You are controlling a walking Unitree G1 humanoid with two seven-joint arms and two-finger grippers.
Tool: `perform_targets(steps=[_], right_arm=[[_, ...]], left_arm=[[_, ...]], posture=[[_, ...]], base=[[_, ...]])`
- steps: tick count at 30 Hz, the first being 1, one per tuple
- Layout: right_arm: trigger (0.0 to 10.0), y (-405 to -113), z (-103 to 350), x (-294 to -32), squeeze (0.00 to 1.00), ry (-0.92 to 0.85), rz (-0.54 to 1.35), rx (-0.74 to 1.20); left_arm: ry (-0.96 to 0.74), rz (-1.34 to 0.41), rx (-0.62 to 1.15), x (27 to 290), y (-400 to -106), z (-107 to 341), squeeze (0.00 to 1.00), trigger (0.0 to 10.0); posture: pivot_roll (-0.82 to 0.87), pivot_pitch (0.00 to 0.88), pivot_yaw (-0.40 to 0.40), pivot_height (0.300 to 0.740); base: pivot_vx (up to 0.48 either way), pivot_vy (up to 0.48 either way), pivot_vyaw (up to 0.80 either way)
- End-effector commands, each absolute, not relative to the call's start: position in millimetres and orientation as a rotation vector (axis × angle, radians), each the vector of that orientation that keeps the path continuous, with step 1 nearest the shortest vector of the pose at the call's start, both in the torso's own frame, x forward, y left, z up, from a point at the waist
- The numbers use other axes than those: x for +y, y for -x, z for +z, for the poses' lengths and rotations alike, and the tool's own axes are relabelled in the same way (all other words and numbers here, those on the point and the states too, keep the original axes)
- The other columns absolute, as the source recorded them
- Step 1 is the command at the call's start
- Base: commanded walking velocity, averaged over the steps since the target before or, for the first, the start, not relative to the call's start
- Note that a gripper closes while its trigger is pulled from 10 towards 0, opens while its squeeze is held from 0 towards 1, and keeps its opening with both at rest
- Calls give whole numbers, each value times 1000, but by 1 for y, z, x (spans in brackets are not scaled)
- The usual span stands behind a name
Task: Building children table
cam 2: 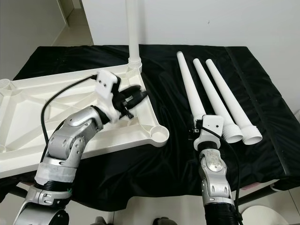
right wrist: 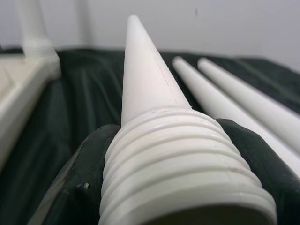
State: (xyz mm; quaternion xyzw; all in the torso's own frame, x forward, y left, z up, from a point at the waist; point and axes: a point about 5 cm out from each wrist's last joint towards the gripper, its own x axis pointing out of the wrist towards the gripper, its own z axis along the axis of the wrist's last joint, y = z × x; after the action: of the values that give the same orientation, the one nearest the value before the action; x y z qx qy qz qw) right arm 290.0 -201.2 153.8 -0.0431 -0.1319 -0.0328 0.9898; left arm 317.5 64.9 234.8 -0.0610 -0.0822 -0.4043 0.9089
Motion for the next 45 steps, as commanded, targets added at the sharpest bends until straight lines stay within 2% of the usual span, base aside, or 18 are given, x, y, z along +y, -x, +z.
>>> perform_targets(steps=[1, 4, 10, 11, 13, 14, 18, 19, 21, 27, 28, 29, 30, 40, 41, 42, 45], right_arm=[[10000, -287, 159, -201, 0, 34, -50, -304], [10000, -284, 180, -198, 0, 41, -52, -428], [10000, -284, 183, -196, 0, 47, -45, -447], [0, -283, 188, -194, 0, 64, -44, -475], [0, -283, 188, -194, 0, 64, -44, -475], [10000, -282, 196, -192, 0, 96, -52, -519], [10000, -276, 215, -183, 0, 252, -66, -652], [10000, -276, 215, -183, 0, 252, -66, -652], [10000, -274, 228, -177, 0, 288, -47, -722], [10000, -272, 243, -172, 0, 312, -38, -791], [10000, -271, 247, -170, 0, 323, -31, -810], [10000, -270, 254, -167, 0, 333, -17, -844], [10000, -268, 262, -161, 0, 345, 7, -879], [10000, -263, 273, -138, 0, 416, 94, -965], [10000, -263, 272, -133, 0, 431, 119, -969], [10000, -263, 270, -129, 0, 441, 143, -967], [10000, -263, 268, -126, 0, 446, 157, -964]], left_arm=[[131, -839, -139, 66, -320, 231, 0, 10000], [140, -865, -141, 68, -325, 238, 0, 10000], [148, -868, -143, 68, -326, 240, 0, 10000], [172, -879, -144, 67, -327, 243, 0, 10000], [172, -879, -144, 67, -327, 243, 0, 10000], [221, -912, -139, 65, -326, 246, 0, 10000], [354, -1093, -117, 61, -319, 260, 0, 10000], [354, -1093, -117, 61, -319, 260, 0, 10000], [436, -1215, -112, 60, -315, 273, 0, 10000], [447, -1223, -129, 62, -322, 283, 35, 10000], [442, -1222, -134, 62, -324, 285, 188, 10000], [453, -1223, -152, 64, -327, 291, 663, 10000], [494, -1244, -176, 65, -328, 300, 1000, 10000], [597, -1310, -172, 67, -331, 318, 1000, 10000], [618, -1323, -171, 68, -332, 322, 867, 10000], [642, -1344, -179, 70, -332, 327, 0, 10000], [657, -1358, -187, 70, -333, 331, 0, 10000]], posture=[[-72, 84, 34, 740], [-74, 85, 36, 740], [-75, 84, 38, 740], [-75, 83, 38, 740], [-75, 83, 38, 740], [-77, 83, 40, 740], [-76, 80, 39, 740], [-76, 80, 39, 740], [-78, 76, 43, 740], [-81, 72, 49, 740], [-81, 72, 49, 740], [-86, 70, 55, 740], [-86, 70, 55, 740], [-93, 68, 63, 740], [-93, 67, 63, 740], [-93, 67, 63, 740], [-93, 67, 63, 740]], base=[[0, 0, 0], [0, 0, 0], [0, 0, 0], [0, 0, 0], [0, 0, 0], [0, 0, 0], [0, 0, 0], [0, 0, 0], [0, 0, 0], [0, 0, 0], [0, 0, 0], [0, 0, 0], [0, 0, 0], [0, 0, 0], [0, 0, 0], [0, 0, 0], [0, 0, 0]])
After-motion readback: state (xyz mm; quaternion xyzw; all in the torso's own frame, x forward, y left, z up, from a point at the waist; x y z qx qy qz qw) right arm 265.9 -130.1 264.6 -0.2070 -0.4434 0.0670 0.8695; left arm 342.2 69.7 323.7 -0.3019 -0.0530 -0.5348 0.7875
